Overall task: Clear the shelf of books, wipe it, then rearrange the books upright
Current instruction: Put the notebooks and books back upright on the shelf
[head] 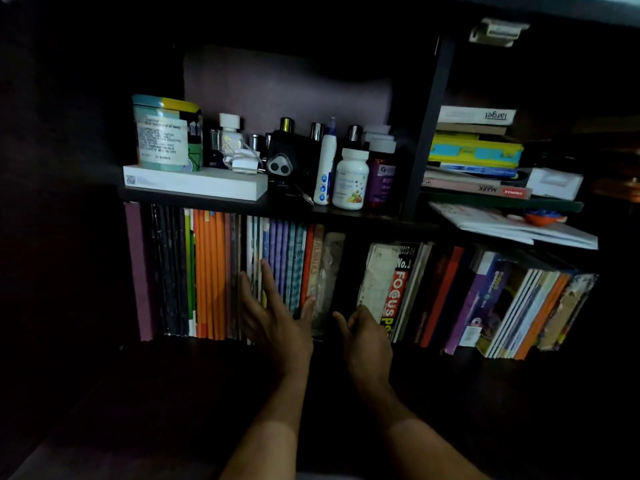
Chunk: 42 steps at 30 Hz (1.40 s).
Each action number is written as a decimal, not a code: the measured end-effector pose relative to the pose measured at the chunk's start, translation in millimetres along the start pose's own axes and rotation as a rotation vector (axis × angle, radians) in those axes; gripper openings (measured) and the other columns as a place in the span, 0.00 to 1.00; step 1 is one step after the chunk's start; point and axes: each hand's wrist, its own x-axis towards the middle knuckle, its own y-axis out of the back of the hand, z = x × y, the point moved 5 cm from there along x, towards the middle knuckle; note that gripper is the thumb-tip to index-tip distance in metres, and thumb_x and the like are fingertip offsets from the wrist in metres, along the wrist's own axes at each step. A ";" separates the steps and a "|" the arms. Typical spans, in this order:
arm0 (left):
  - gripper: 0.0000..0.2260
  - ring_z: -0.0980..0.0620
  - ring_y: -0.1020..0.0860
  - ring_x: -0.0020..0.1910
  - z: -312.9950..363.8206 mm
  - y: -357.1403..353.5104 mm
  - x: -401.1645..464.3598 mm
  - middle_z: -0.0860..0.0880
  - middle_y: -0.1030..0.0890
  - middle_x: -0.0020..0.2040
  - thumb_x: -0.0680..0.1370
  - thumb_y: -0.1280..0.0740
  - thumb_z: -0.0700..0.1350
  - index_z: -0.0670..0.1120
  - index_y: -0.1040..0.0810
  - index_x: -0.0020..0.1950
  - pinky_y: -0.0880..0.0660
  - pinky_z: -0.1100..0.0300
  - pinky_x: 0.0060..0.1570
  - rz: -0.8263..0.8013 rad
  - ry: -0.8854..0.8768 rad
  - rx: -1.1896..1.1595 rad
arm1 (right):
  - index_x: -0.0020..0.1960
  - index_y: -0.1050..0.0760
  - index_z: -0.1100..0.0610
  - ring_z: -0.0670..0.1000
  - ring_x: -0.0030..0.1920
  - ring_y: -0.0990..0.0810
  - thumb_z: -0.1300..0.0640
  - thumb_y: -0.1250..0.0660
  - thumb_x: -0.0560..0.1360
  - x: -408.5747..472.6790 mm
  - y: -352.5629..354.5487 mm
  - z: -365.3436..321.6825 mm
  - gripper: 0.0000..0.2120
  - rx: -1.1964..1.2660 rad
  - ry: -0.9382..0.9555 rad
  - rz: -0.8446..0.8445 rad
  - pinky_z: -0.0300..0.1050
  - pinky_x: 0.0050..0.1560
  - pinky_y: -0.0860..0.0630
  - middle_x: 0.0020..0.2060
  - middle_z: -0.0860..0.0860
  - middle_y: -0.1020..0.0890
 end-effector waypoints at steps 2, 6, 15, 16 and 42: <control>0.53 0.38 0.48 0.79 -0.9 0.1 -0.2 0.40 0.46 0.81 0.67 0.20 0.56 0.52 0.49 0.82 0.47 0.39 0.74 0.008 -0.008 0.031 | 0.42 0.32 0.50 0.52 0.38 0.21 0.40 0.33 0.78 -3.6 0.3 -2.7 0.16 0.006 0.049 -0.016 0.46 0.36 0.30 0.34 0.47 0.22; 0.43 0.42 0.50 0.81 2.2 3.9 2.4 0.42 0.46 0.82 0.76 0.32 0.63 0.48 0.48 0.83 0.46 0.39 0.77 0.063 -0.107 0.022 | 0.57 0.26 0.48 0.50 0.48 0.17 0.48 0.33 0.79 -15.5 -2.8 -11.3 0.08 0.018 0.264 -0.075 0.48 0.45 0.22 0.47 0.47 0.16; 0.35 0.44 0.64 0.81 -10.2 -18.4 6.5 0.44 0.68 0.80 0.82 0.58 0.65 0.47 0.70 0.80 0.62 0.42 0.78 -0.222 -0.137 0.199 | 0.81 0.49 0.61 0.55 0.77 0.38 0.51 0.34 0.79 -42.9 -9.8 -15.0 0.38 -0.094 0.363 -0.404 0.43 0.72 0.38 0.78 0.56 0.38; 0.35 0.44 0.65 0.80 -13.3 -14.0 5.2 0.44 0.69 0.80 0.82 0.60 0.65 0.48 0.69 0.80 0.62 0.42 0.78 -0.260 -0.153 0.215 | 0.82 0.52 0.60 0.54 0.79 0.43 0.50 0.35 0.79 -51.4 -7.0 -13.7 0.40 -0.108 0.363 -0.454 0.41 0.75 0.43 0.80 0.55 0.43; 0.24 0.49 0.26 0.69 333.1 87.2 -420.9 0.47 0.24 0.71 0.81 0.34 0.53 0.48 0.30 0.76 0.29 0.56 0.67 -1.767 -0.428 -0.345 | 0.70 0.28 0.57 0.55 0.66 0.25 0.46 0.29 0.76 -294.8 474.6 228.4 0.26 -0.218 -0.395 -0.032 0.45 0.66 0.30 0.64 0.55 0.22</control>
